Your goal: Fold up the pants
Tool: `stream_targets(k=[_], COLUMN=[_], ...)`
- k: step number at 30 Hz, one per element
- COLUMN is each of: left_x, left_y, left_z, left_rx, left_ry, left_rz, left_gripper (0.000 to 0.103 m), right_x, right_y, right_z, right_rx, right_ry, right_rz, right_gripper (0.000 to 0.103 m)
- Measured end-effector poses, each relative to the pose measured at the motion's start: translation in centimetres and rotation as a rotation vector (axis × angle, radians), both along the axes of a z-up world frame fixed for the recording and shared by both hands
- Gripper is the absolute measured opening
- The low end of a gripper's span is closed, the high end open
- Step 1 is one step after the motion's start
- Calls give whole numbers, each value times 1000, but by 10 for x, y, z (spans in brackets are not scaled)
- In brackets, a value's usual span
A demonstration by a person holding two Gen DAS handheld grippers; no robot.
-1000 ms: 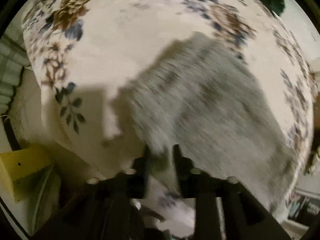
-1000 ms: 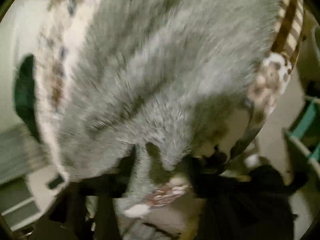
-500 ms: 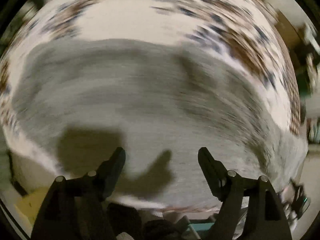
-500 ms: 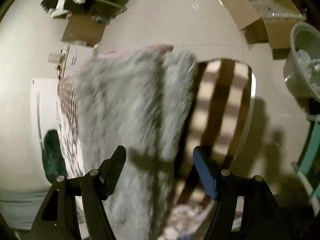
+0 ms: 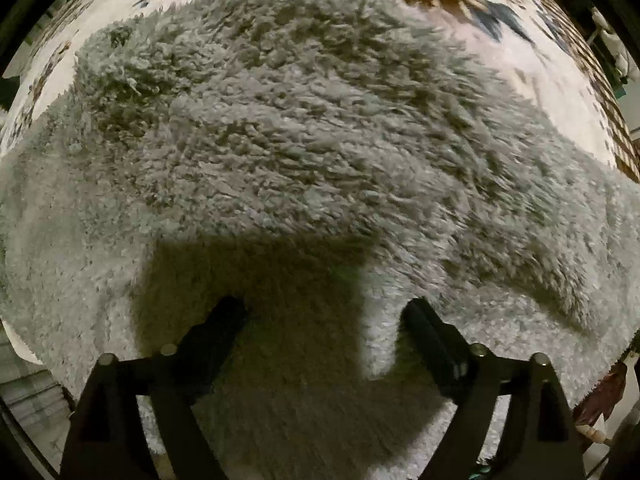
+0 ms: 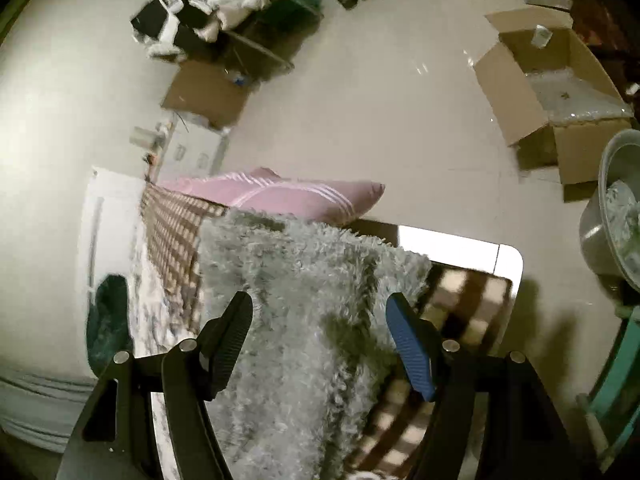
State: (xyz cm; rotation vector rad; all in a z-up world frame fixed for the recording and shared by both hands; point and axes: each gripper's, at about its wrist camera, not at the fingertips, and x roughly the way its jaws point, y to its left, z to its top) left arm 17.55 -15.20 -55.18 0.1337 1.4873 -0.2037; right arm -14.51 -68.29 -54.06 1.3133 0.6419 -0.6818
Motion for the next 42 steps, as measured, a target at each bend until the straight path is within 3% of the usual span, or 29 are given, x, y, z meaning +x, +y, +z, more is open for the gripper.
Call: stream_targets(k=[1, 2, 3, 4, 8, 11, 13, 15, 17, 18, 21, 25, 28, 31, 37, 39, 40, 41, 42], left_x=[2, 4, 5, 10, 24, 47, 50, 51, 50, 48, 36, 16, -1, -3, -9, -12, -12, -11, -12], left_y=[1, 0, 0, -3, -5, -21, -21, -22, -31, -32, -26, -20, -11, -8, -7, -6, -6, -6, -6], left_z=[-2, -4, -7, -10, -18, -28, -29, -31, -38, -37, -36, -29, -18, -14, -15, -15, -15, -15, -14], left_rx=[-1, -1, 0, -1, 1, 1, 5, 8, 7, 5, 3, 0, 1, -8, -5, -2, 2, 1, -1], left_ry=[-1, 0, 1, 4, 12, 11, 5, -7, -20, -27, -34, -42, -41, -49, -56, -56, -53, -50, -40], left_rz=[-1, -2, 0, 1, -2, 1, 8, 14, 20, 20, 19, 19, 17, 20, 24, 25, 25, 26, 24], left_gripper=[94, 98, 99, 101, 103, 103, 103, 103, 103, 103, 103, 103, 103, 103, 103, 103, 103, 103, 103], right_x=[14, 22, 28, 29, 7, -6, -12, -21, -32, -41, -50, -31, -25, -13, 1, 4, 7, 14, 18], right_y=[-3, -4, -2, 1, 6, -1, -2, -4, -3, -1, 8, 21, 20, 12, 3, -1, -4, -6, -6], right_z=[-7, -10, -13, -14, 18, 8, -14, -22, -15, -13, -26, -59, -63, -71, -81, -83, -83, -80, -75], right_rx=[12, 12, -2, -39, -177, -97, 43, 113, 98, 103, 175, 240, 199, 215, 232, 229, 222, 211, 183], right_ry=[36, 80, 130, 191, 280, 280, 205, 139, 103, 64, 28, -21, -136, -258, -319, -320, -300, -272, -243], right_rz=[36, 71, 105, 108, 23, 17, 53, 39, 10, -6, 16, 106, 80, 63, 22, -4, -9, -4, -1], right_gripper=[64, 32, 9, 5, 4, 5, 7, 17, 47, 51, 52, 52, 70, 74, 74, 68, 48, 22, 19])
